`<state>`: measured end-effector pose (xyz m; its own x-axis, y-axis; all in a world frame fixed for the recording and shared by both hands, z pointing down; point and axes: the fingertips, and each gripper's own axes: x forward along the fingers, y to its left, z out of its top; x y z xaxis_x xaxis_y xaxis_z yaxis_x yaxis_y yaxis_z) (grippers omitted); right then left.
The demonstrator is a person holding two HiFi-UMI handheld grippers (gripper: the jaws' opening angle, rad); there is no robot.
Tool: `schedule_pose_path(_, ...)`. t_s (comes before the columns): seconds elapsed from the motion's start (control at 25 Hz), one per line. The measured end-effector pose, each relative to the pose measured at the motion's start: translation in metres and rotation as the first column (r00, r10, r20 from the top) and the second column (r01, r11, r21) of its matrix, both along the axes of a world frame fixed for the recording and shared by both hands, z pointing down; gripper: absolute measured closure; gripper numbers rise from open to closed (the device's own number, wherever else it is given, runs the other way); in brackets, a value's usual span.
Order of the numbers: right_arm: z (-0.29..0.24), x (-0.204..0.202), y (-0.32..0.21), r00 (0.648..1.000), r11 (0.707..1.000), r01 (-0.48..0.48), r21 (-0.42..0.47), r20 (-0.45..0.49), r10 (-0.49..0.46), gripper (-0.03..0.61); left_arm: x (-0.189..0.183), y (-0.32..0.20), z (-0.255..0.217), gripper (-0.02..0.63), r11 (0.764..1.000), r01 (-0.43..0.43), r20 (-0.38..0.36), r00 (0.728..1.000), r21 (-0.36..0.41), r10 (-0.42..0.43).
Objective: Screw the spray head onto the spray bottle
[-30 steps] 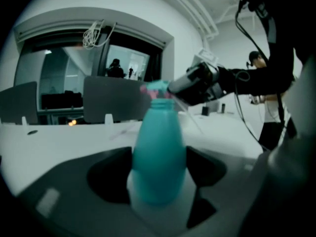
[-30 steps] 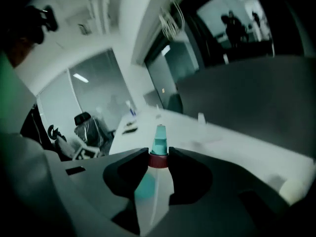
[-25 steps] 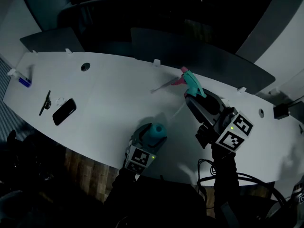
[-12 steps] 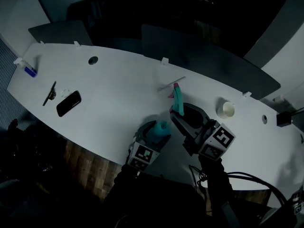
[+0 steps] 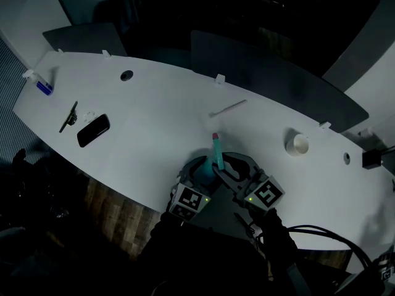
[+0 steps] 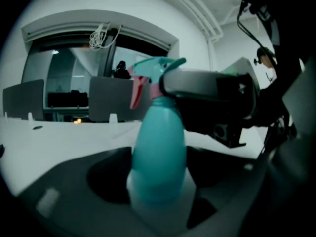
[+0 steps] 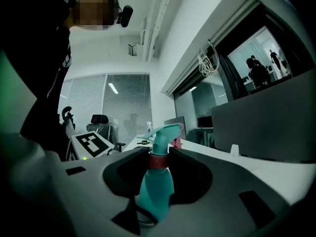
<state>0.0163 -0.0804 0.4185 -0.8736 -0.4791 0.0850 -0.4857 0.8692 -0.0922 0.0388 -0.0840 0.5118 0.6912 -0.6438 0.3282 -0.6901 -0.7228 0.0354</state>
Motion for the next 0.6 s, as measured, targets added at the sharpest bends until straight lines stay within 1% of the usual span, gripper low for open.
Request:
schedule_pose_path(0.08,0.0037,-0.0015,0.0017,1.000,1.000,0.001,0.013,-0.008,-0.001,0.451,-0.0011,0.0002,0.0005,0.265,1.000,0.002,-0.003,1.000,-0.001,-0.002)
schedule_pose_path(0.24,0.0070,-0.0045,0.0041,0.998,0.996,-0.002,0.093,-0.055,0.007,0.453,-0.0019,0.0000,0.0008,0.265,1.000,0.006,-0.010,1.000,-0.004,-0.006)
schedule_pose_path(0.32,0.0067,-0.0043,0.0048,0.998,0.992,-0.018,0.125,-0.057,0.026,0.451,-0.0019,-0.0001,0.0010,0.265,1.000,0.009,-0.012,1.000,-0.001,-0.009)
schedule_pose_path(0.52,0.0057,0.0013,0.0048,0.991,0.984,-0.121,0.129,0.066,0.113,0.453,-0.0018,0.0004,0.0006,0.264,1.000,0.028,-0.041,0.999,0.004,-0.028)
schedule_pose_path(0.6,0.0062,0.0023,0.0040,0.987,0.982,-0.144,0.123,0.094,0.133,0.453,-0.0020,-0.0001,0.0007,0.262,0.999,0.037,-0.054,0.998,0.000,-0.037)
